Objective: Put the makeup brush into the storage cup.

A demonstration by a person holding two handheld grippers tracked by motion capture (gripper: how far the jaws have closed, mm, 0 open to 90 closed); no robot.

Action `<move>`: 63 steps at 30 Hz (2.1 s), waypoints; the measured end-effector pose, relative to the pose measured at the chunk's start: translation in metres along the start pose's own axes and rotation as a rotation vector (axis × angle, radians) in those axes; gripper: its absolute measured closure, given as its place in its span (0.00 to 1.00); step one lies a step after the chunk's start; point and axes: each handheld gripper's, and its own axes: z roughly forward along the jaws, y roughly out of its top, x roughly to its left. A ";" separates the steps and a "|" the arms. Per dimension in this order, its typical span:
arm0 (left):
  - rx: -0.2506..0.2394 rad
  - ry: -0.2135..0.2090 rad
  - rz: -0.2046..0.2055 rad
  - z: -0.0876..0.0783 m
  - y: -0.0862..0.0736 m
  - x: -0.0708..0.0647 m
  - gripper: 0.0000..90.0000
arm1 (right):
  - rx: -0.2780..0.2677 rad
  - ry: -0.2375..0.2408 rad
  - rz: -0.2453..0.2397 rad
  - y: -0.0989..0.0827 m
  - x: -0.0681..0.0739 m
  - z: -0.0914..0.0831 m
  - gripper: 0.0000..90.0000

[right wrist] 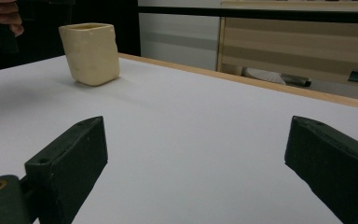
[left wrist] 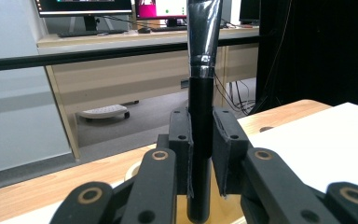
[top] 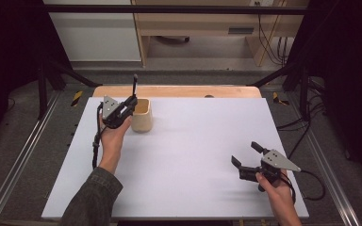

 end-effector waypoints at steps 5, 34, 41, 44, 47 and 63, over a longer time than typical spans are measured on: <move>0.003 0.006 0.003 0.002 -0.001 -0.001 0.88 | 0.002 0.003 0.001 0.000 0.000 0.000 0.07; 0.028 0.014 0.005 0.007 -0.013 -0.004 0.88 | 0.010 0.010 0.000 -0.001 0.000 0.001 0.07; 0.026 0.020 0.002 0.005 -0.014 -0.003 0.88 | 0.011 0.011 0.001 -0.001 0.001 0.001 0.07; 0.028 0.019 0.000 0.005 -0.015 -0.004 0.88 | 0.016 0.013 0.000 -0.001 0.001 0.002 0.07; 0.026 0.017 0.001 0.005 -0.016 -0.005 0.88 | 0.018 0.015 -0.002 -0.001 0.002 0.002 0.07; 0.031 0.008 0.003 0.004 -0.018 -0.008 0.84 | 0.018 0.018 0.000 -0.001 0.002 0.002 0.07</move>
